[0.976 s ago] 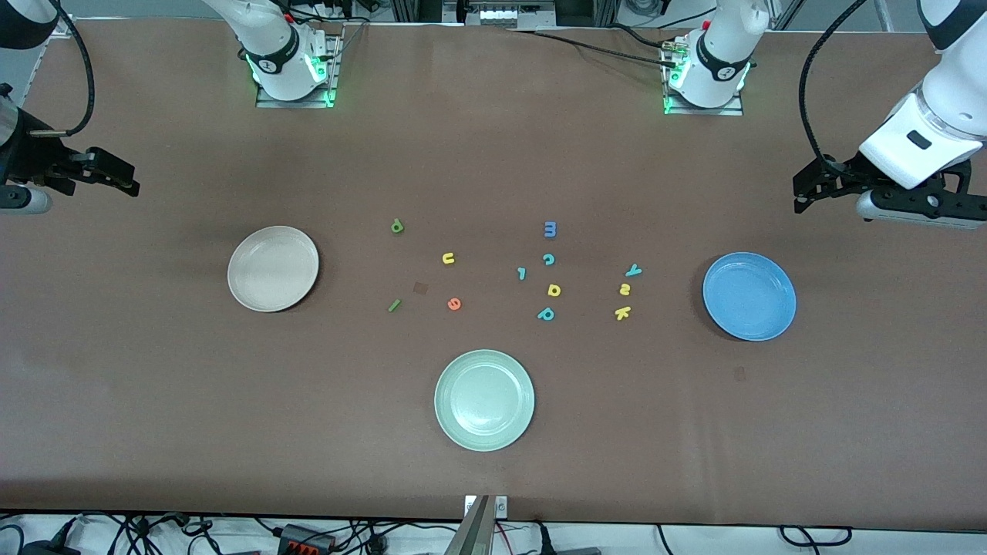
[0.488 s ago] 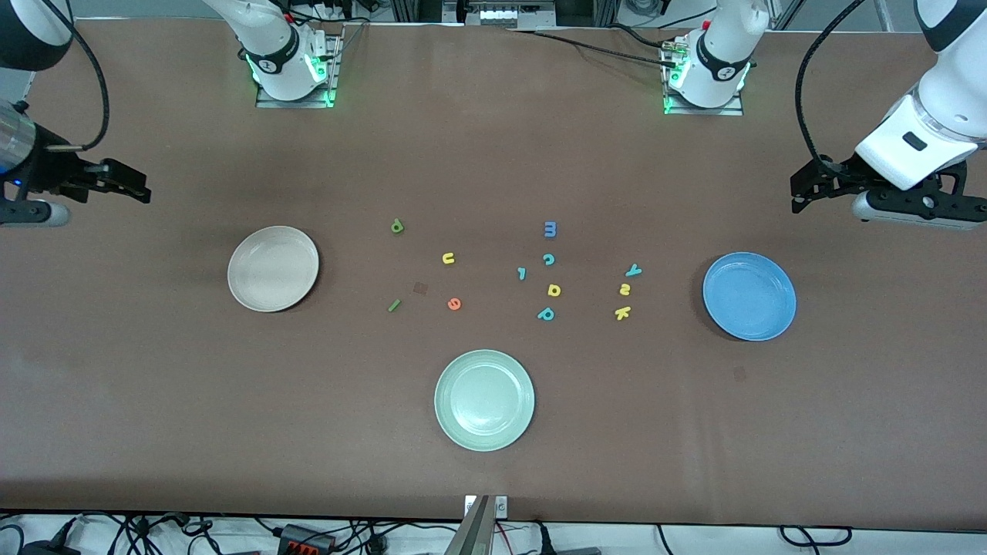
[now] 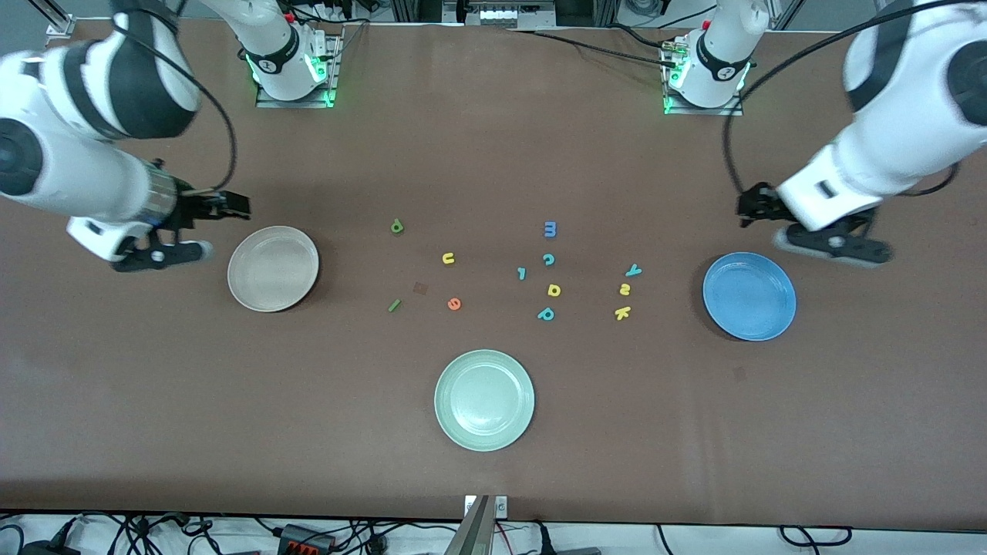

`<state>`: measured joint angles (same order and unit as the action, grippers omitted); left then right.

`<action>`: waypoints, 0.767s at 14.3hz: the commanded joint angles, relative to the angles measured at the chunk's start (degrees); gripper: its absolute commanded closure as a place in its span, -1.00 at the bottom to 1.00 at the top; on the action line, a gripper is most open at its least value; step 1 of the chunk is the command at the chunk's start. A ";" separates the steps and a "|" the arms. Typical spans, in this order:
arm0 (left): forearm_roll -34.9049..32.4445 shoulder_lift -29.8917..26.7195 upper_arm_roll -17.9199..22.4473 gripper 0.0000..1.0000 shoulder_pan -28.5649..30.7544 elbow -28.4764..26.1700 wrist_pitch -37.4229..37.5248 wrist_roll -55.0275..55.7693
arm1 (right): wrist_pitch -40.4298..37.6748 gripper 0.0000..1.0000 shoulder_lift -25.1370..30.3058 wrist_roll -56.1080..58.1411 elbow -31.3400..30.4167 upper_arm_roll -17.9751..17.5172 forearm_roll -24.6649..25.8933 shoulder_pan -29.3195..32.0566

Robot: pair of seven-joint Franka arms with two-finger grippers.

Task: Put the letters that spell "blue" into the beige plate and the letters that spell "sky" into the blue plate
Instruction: 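Grasp green p with the right gripper while the left gripper grasps yellow k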

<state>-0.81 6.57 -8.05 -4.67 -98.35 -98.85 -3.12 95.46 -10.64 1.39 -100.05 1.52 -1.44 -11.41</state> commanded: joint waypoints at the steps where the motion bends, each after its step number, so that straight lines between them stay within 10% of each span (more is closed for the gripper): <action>1: 0.81 7.73 -4.23 -1.00 -0.69 3.77 -0.81 -5.48 | 3.14 -1.00 -2.80 -3.13 -0.49 0.33 -0.58 -4.14; 11: -7.35 21.21 -8.29 -1.00 -5.26 0.11 -14.67 -22.88 | 38.36 -1.00 -6.31 -12.28 -23.95 0.24 -4.62 -21.71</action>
<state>-4.82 27.78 -16.19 -9.70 -96.92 -110.29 -21.54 127.67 -16.04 -9.45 -120.48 1.24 -5.44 -28.74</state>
